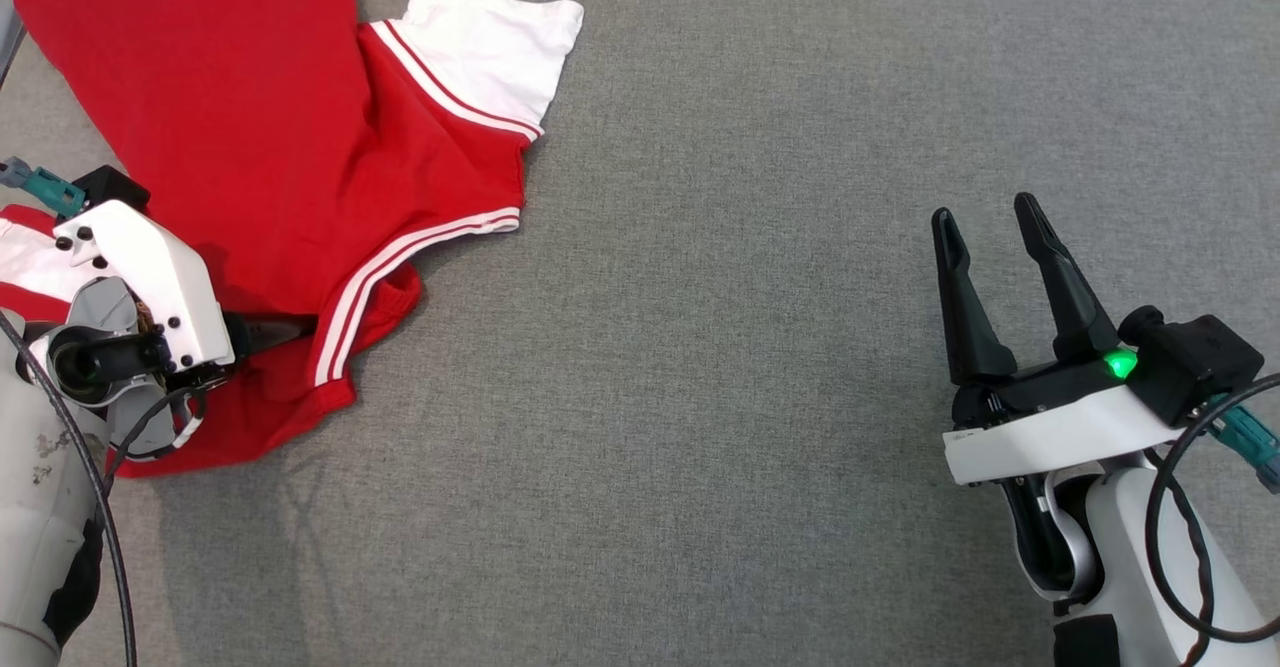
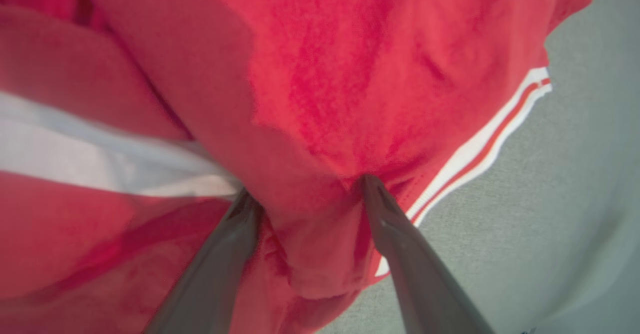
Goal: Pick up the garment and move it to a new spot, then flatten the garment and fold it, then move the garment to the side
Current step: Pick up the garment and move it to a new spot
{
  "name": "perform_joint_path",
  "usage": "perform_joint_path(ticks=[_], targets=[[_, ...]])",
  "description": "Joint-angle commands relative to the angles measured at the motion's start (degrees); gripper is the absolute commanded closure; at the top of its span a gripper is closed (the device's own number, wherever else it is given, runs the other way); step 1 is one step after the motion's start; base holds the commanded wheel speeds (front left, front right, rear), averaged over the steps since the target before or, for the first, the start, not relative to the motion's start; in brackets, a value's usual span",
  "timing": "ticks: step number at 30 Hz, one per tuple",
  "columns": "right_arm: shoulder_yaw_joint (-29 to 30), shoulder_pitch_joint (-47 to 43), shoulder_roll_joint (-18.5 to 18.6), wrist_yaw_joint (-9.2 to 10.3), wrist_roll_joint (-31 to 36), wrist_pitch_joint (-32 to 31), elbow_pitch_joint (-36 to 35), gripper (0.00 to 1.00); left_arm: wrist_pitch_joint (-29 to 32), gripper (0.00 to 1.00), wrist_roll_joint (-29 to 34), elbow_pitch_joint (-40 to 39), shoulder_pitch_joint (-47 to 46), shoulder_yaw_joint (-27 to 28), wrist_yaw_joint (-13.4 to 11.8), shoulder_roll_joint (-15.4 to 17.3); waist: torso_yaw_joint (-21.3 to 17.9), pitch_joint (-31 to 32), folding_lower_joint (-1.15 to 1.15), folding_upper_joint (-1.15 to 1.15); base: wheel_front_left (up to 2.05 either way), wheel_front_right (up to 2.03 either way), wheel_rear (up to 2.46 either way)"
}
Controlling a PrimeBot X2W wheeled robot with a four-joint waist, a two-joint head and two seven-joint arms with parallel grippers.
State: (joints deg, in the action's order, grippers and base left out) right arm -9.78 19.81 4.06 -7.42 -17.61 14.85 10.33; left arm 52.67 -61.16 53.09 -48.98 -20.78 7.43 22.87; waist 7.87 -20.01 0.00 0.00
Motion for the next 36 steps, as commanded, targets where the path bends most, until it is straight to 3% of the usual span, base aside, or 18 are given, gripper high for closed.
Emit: perform_joint_path(ticks=[1,4,18,36], targets=[[0.1,0.7,0.1,-0.13,-0.1,0.4,0.1,0.00,-0.2,0.28,-0.4,0.2,-0.3,-0.3,0.1,0.0,0.0,0.1,0.00,0.00,0.00,0.00,0.00],[0.4,0.5,0.0,-0.13,0.0,0.4,0.3,0.00,-0.8,1.00,-0.8,-0.2,-0.6,-0.8,0.1,0.2,0.1,0.6,0.00,0.00,0.00,0.00,0.00],[0.4,-1.7,-0.1,-0.13,-0.6,0.4,1.3,0.00,-3.2,1.00,-4.2,-6.2,0.2,-4.3,0.1,1.4,1.5,4.8,0.00,0.00,0.00,0.00,0.00],[1.3,-7.1,0.0,-0.13,-2.1,0.4,1.7,0.00,-10.7,1.00,-8.7,-25.5,-2.6,-9.3,0.1,2.6,2.5,14.6,0.00,0.00,0.00,0.00,0.00]])
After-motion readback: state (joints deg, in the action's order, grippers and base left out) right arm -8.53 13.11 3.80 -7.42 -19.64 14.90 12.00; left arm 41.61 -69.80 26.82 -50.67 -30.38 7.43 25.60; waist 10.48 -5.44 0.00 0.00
